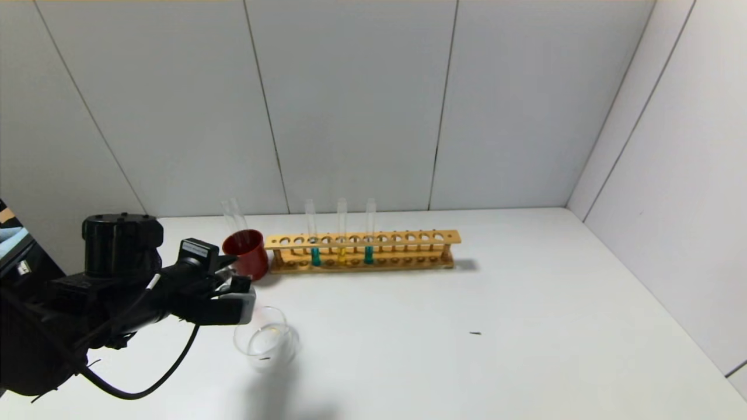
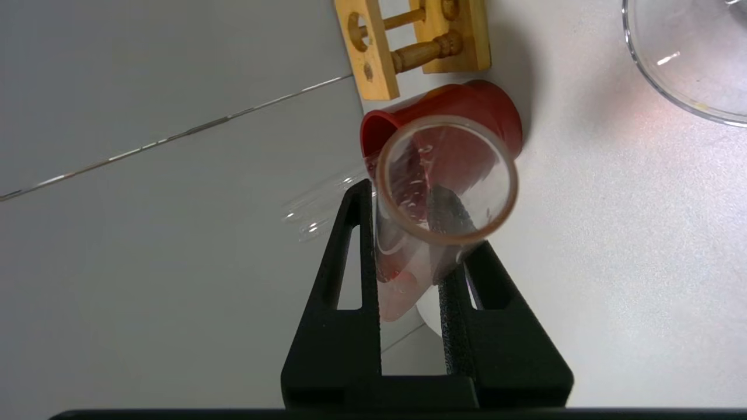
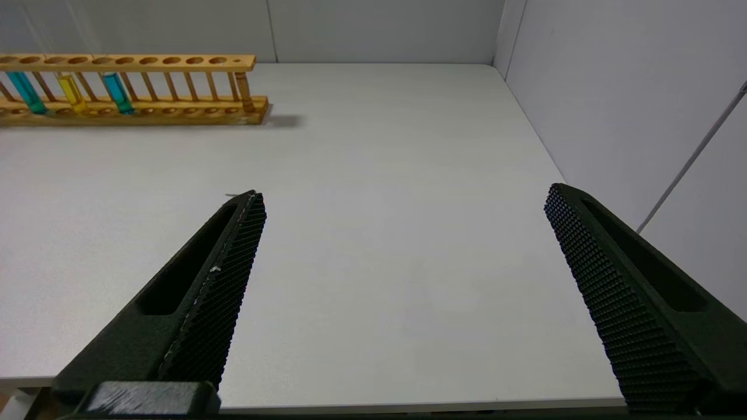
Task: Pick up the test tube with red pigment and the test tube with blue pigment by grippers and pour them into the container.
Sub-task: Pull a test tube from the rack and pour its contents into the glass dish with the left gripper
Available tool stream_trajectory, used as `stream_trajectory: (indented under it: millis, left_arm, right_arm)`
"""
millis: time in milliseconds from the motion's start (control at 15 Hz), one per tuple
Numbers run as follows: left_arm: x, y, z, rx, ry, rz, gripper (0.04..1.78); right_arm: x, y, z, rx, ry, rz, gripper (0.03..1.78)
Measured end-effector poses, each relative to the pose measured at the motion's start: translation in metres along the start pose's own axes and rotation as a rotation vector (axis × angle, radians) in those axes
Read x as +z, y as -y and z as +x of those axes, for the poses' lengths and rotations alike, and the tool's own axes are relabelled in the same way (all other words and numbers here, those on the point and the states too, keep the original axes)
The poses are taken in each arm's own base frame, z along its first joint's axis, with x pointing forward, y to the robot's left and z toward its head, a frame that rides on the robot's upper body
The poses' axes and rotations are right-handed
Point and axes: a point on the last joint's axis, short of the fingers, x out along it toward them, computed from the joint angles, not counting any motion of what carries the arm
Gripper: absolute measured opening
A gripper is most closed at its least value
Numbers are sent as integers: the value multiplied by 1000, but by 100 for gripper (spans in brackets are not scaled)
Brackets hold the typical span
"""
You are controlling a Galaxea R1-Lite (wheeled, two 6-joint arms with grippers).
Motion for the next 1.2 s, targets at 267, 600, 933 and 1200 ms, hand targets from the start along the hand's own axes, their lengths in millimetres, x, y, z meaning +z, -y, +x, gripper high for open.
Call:
stream_trajectory:
  millis: [267, 600, 933, 1200]
  left_arm:
    - [-2, 3, 8, -15, -2, 77, 33]
    - [-8, -2, 11, -5, -21, 179, 33]
    - [-9, 0, 12, -19, -35, 260, 33]
    - [-8, 1, 14, -26, -37, 303, 33]
  right_arm:
    - [0, 0, 0, 0, 0, 0, 175]
    - [0, 0, 0, 0, 0, 0, 175]
    - [0, 0, 0, 0, 0, 0, 175]
    - [0, 0, 0, 0, 0, 0, 175]
